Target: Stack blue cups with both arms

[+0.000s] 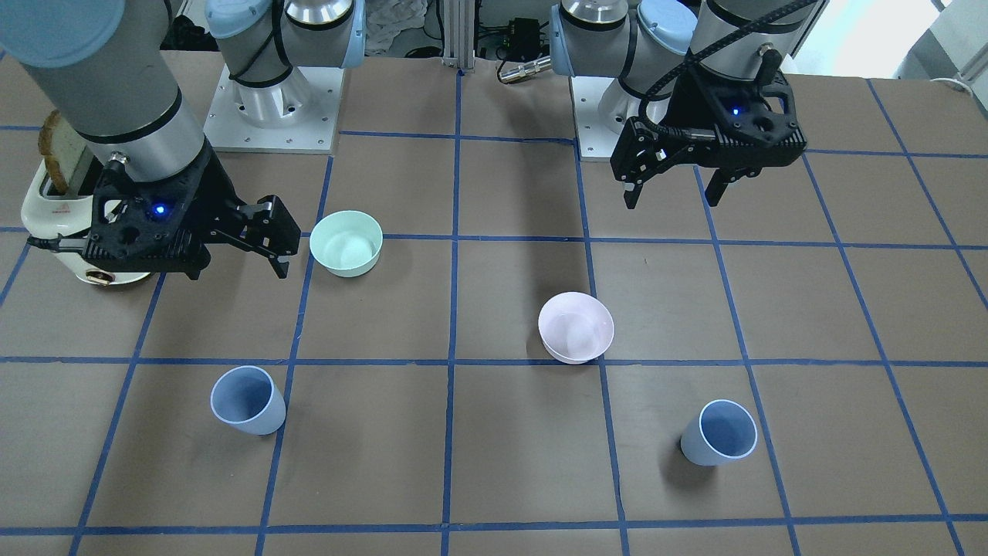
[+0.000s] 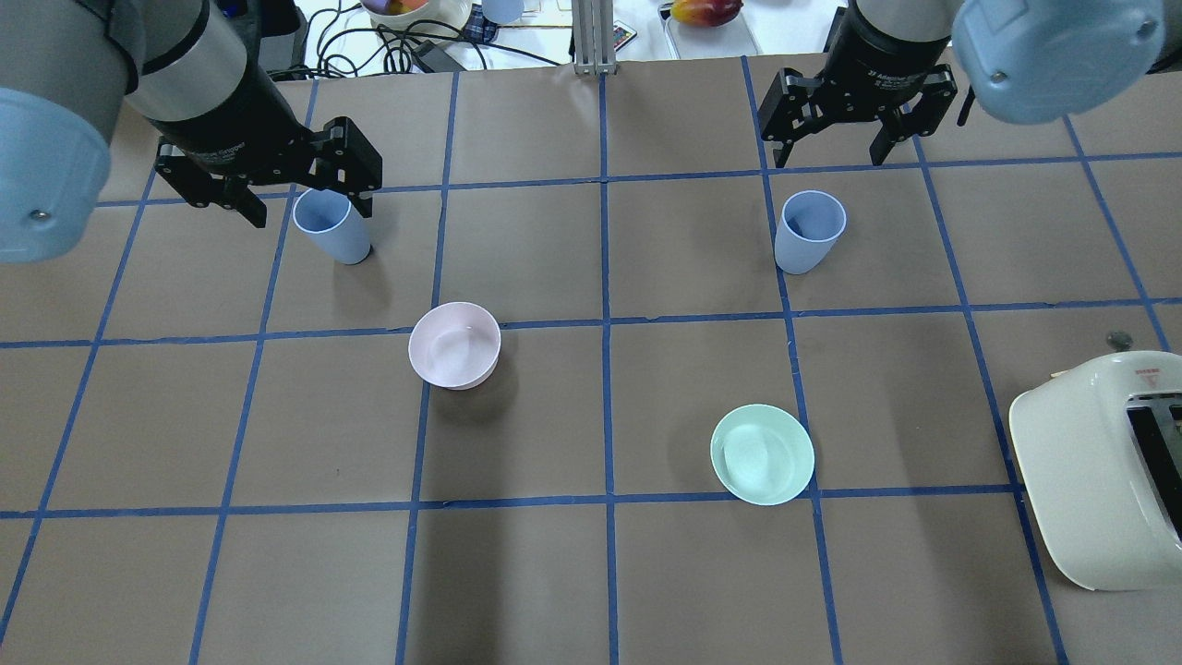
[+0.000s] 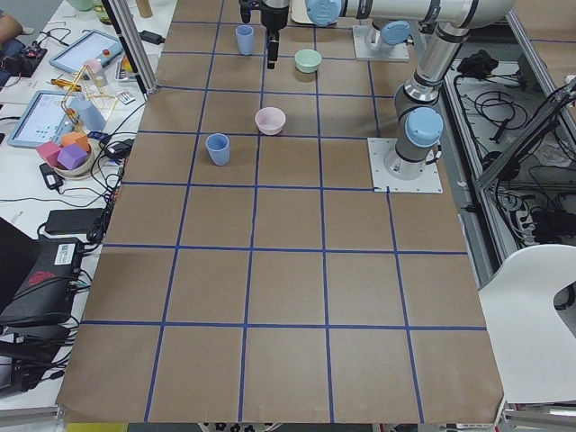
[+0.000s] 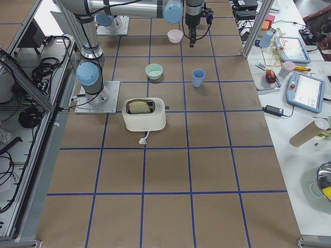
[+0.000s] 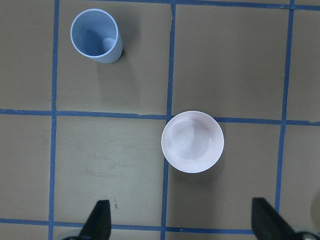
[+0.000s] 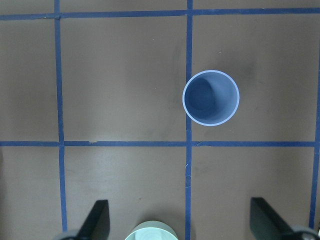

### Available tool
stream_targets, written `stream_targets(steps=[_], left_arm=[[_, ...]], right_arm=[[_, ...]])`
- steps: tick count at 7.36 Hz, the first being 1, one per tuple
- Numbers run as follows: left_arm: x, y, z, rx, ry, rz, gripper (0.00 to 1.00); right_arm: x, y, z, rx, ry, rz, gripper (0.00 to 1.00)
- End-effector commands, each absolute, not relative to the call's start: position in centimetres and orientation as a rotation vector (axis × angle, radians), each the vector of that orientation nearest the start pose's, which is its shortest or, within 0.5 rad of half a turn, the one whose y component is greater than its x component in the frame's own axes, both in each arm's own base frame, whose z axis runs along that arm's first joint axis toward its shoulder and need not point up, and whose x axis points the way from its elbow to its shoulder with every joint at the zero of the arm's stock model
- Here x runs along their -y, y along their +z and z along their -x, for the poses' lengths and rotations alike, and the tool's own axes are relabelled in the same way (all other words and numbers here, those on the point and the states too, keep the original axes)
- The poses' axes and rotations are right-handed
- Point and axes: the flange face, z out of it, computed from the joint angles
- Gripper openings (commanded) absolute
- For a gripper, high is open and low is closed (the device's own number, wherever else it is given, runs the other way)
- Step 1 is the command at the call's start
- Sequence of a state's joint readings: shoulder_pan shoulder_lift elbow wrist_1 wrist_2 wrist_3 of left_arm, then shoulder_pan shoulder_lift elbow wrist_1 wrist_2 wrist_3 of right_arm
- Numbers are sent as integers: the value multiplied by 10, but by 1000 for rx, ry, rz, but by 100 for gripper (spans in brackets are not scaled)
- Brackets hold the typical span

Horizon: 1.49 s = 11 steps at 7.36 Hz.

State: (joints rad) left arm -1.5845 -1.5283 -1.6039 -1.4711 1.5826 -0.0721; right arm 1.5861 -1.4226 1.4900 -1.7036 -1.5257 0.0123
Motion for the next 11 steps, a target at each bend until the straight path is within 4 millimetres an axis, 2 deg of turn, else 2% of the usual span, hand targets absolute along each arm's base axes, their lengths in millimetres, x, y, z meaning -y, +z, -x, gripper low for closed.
stream_targets(steps=[1,3,4,5,6,7,8,9,11], left_arm=[[482,501,139,-3130,-166,92,100],[488,502,136,-3122,-169,97,100],[493,495,133,-3121,-147,102,100],[517,463,125,-3122,-82,33,100],[556,429,106,-3114,-158,40,100],[592,392,78,-3110,-149,-24,100],[621,359,61,-3097,-198,-128,100],[646,323,58,-3088,-226,-209,100],[664,267,58,-3109,-111,-234,100]], right_arm=[[558,462,-146,-3093,-96,7,100],[559,461,-146,-3093,-94,7,100],[559,460,-146,-3093,-92,7,100],[560,460,-146,-3093,-94,7,100],[560,460,-147,-3092,-94,7,100],[560,460,-147,-3092,-94,7,100],[560,460,-146,-3093,-94,7,100],[560,460,-146,-3093,-94,7,100],[560,460,-146,-3095,-92,7,100]])
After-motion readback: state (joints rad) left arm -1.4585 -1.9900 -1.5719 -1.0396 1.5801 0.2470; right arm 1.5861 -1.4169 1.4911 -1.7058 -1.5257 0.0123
